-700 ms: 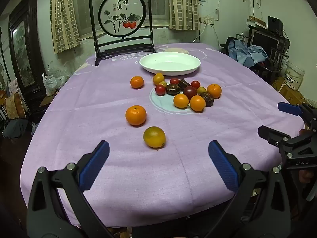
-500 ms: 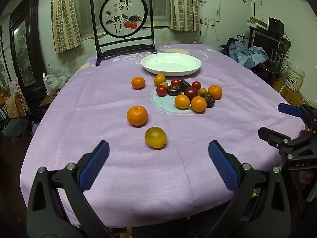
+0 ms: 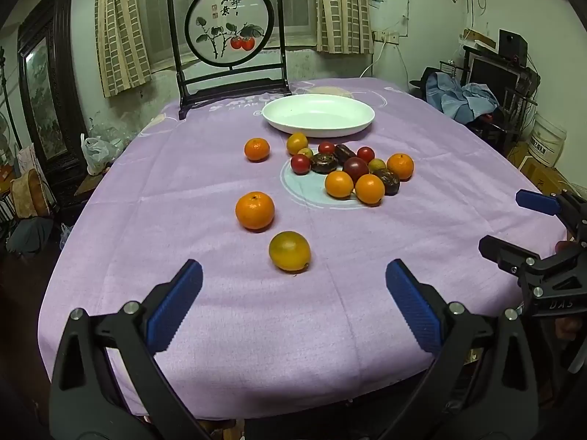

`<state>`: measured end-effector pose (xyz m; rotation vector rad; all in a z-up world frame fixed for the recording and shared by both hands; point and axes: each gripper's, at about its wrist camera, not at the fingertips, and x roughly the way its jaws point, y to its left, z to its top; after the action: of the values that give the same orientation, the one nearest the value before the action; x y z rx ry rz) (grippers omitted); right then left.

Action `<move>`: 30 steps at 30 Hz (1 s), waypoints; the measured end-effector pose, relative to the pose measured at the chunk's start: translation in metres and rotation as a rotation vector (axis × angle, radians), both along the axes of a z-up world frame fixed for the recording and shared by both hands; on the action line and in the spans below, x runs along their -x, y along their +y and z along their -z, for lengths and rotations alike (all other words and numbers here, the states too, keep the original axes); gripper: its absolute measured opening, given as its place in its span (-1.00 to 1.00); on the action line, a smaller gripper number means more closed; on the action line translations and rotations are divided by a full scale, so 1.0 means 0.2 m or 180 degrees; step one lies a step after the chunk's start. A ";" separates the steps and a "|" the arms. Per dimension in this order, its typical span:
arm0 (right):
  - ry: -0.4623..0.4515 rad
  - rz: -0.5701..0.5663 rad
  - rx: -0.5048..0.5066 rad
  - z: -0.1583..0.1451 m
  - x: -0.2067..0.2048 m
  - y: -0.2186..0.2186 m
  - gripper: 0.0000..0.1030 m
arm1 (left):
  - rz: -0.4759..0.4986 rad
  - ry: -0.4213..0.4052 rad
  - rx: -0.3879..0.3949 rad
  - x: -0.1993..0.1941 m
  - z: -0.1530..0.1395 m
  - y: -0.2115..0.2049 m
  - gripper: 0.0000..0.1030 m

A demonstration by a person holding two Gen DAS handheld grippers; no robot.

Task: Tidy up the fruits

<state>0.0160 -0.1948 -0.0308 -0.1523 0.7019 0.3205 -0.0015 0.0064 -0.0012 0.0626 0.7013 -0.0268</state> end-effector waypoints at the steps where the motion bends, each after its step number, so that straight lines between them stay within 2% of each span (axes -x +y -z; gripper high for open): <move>1: -0.0002 -0.0006 0.0000 0.01 -0.01 0.01 0.97 | -0.0002 -0.0001 0.0001 0.00 0.00 0.00 0.96; 30: 0.0013 -0.0041 0.0012 0.01 -0.02 0.00 0.97 | -0.0008 0.0017 -0.0008 -0.01 0.02 0.01 0.96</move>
<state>0.0197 -0.1947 -0.0335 -0.1598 0.7060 0.3318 0.0005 0.0075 -0.0058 0.0640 0.7068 -0.0238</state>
